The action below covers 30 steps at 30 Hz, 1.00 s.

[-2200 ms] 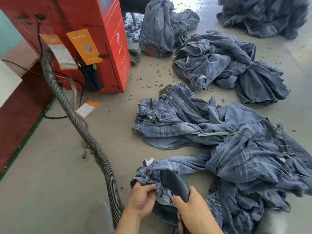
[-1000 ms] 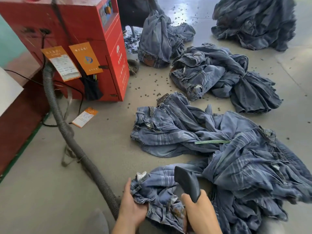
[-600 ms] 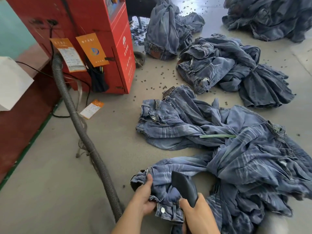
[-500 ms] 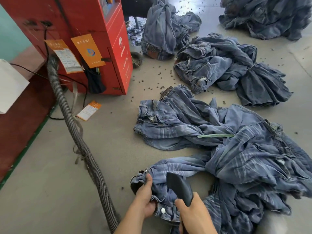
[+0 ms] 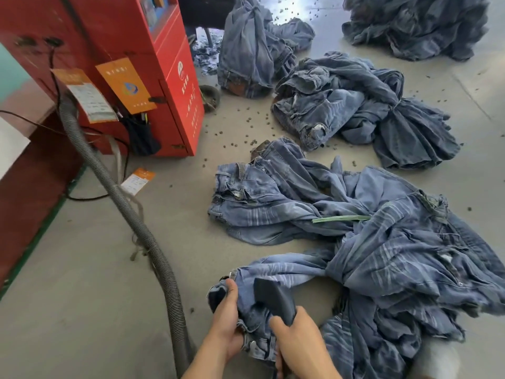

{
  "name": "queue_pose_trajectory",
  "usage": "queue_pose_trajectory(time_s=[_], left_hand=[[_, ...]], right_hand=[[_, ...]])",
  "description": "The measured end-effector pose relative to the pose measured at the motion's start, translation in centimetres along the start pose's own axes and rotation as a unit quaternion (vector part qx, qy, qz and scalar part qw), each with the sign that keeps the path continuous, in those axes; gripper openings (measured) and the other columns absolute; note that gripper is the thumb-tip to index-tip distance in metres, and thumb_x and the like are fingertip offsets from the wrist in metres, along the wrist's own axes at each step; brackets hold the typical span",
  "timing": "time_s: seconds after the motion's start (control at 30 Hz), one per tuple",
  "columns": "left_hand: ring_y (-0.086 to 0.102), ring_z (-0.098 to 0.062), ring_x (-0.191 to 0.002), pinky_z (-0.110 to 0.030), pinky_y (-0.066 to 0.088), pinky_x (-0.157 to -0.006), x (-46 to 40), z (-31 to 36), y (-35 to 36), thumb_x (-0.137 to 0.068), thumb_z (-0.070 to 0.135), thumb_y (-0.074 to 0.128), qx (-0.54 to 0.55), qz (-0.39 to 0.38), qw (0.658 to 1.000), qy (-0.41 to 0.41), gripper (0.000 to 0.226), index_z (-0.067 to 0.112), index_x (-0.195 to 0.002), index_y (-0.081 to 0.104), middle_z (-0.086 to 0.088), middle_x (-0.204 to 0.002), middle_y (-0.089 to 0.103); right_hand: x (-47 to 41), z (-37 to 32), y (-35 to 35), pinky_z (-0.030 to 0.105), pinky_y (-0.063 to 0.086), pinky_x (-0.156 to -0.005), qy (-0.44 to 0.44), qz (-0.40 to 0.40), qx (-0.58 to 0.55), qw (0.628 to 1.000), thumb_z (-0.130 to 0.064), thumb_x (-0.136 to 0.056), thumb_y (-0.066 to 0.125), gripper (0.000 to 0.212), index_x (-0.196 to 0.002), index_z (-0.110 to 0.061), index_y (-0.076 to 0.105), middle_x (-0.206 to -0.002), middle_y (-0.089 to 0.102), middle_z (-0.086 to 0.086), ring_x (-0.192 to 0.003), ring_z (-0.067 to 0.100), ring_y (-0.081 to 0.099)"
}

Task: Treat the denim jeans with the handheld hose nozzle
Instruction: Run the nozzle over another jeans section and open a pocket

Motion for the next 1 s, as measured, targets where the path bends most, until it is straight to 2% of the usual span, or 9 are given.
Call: queue_pose_trajectory(time_s=[0.17, 0.33, 0.47, 0.6, 0.67, 0.73, 0.8, 0.87, 1.0], left_hand=[[0.07, -0.042, -0.114, -0.057, 0.056, -0.097, 0.4, -0.4, -1.1, -0.095, 0.071, 0.042, 0.037, 0.009, 0.999, -0.007, 0.077, 0.007, -0.128, 0.07, -0.023, -0.125, 0.071], [0.072, -0.044, -0.108, -0.059, 0.058, -0.091, -0.4, 0.2, -2.5, -0.103, 0.033, 0.062, 0.051, 0.012, 0.998, 0.022, 0.036, 0.006, -0.124, 0.071, -0.022, -0.12, 0.073], [0.073, -0.024, -0.104, -0.045, 0.057, -0.099, 0.5, 1.3, -4.5, -0.089, 0.002, 0.076, -0.264, 0.089, 0.954, 0.111, 0.039, 0.01, -0.126, 0.069, -0.004, -0.111, 0.078], [0.067, 0.006, -0.106, -0.019, 0.053, -0.097, 1.5, -2.1, -2.3, -0.069, 0.034, 0.092, -0.451, -0.062, 0.89, 0.03, 0.063, 0.026, -0.126, 0.066, 0.021, -0.117, 0.072], [0.06, 0.008, -0.114, -0.019, 0.042, -0.105, 2.4, -3.5, -1.7, -0.073, 0.062, 0.084, -0.422, -0.088, 0.902, -0.035, 0.062, 0.039, -0.126, 0.061, 0.032, -0.12, 0.063], [0.05, -0.005, -0.128, -0.027, 0.035, -0.111, 2.3, -3.9, -2.7, -0.091, 0.066, 0.064, -0.361, -0.03, 0.93, -0.065, 0.059, 0.036, -0.141, 0.055, 0.024, -0.133, 0.056], [0.05, -0.021, -0.137, -0.039, 0.038, -0.118, 1.8, -3.5, -3.9, -0.103, 0.043, 0.058, -0.328, 0.046, 0.943, -0.039, 0.054, 0.016, -0.149, 0.051, 0.001, -0.148, 0.055], [0.058, -0.029, -0.128, -0.048, 0.045, -0.114, 1.7, -2.9, -4.8, -0.103, 0.015, 0.056, -0.314, 0.086, 0.945, -0.01, 0.037, 0.007, -0.139, 0.054, -0.011, -0.139, 0.062], [0.064, -0.026, -0.122, -0.049, 0.048, -0.111, 1.8, -1.4, -5.3, -0.097, -0.006, 0.059, -0.261, 0.096, 0.96, 0.017, 0.043, 0.013, -0.136, 0.059, -0.007, -0.131, 0.069]], right_hand=[[-1.3, 1.7, -5.9, 0.036, 0.046, -0.055, 0.034, 0.128, -0.13, 0.983, -0.027, -0.096, 0.058, 0.025, -0.1, -0.003, 0.053, -0.071, 0.066, 0.016, -0.058, 0.031, 0.062], [-0.3, 4.8, -8.5, 0.036, 0.049, -0.045, 0.075, 0.094, -0.296, 0.947, -0.018, -0.098, 0.063, 0.018, -0.097, -0.006, 0.05, -0.062, 0.05, 0.016, -0.04, 0.025, 0.048], [0.3, 4.7, -8.2, 0.037, 0.046, -0.048, 0.066, 0.049, -0.242, 0.967, -0.022, -0.1, 0.063, 0.022, -0.094, -0.006, 0.049, -0.056, 0.052, 0.016, -0.044, 0.027, 0.05], [1.0, 4.1, -6.8, 0.031, 0.046, -0.044, 0.061, 0.031, -0.209, 0.976, -0.021, -0.099, 0.064, 0.023, -0.093, -0.005, 0.051, -0.052, 0.055, 0.012, -0.043, 0.025, 0.052], [1.1, 4.0, -6.0, 0.037, 0.049, -0.052, 0.062, 0.022, -0.203, 0.977, -0.023, -0.097, 0.066, 0.024, -0.095, -0.003, 0.053, -0.056, 0.056, 0.014, -0.048, 0.028, 0.053], [1.2, 3.8, -5.3, 0.045, 0.052, -0.058, 0.063, 0.01, -0.196, 0.978, -0.025, -0.096, 0.066, 0.026, -0.097, -0.003, 0.053, -0.062, 0.058, 0.019, -0.055, 0.032, 0.055], [1.6, 3.5, -4.5, 0.05, 0.057, -0.059, 0.059, -0.004, -0.172, 0.983, -0.025, -0.096, 0.067, 0.027, -0.101, -0.003, 0.053, -0.065, 0.06, 0.021, -0.056, 0.034, 0.058], [2.1, 2.8, -3.3, 0.047, 0.055, -0.057, 0.054, -0.025, -0.149, 0.987, -0.024, -0.095, 0.067, 0.026, -0.102, -0.003, 0.053, -0.06, 0.06, 0.021, -0.05, 0.034, 0.058], [3.3, 1.1, -0.8, 0.059, 0.058, -0.073, 0.01, -0.049, -0.056, 0.997, -0.029, -0.093, 0.068, 0.029, -0.1, -0.005, 0.054, -0.078, 0.067, 0.03, -0.064, 0.039, 0.064]])
Point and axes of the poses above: each hand's wrist, its own x-axis away from the middle knuckle, its own y-axis out of the palm, z = x × y, the point moved 10 cm from there along -x, towards the middle knuckle
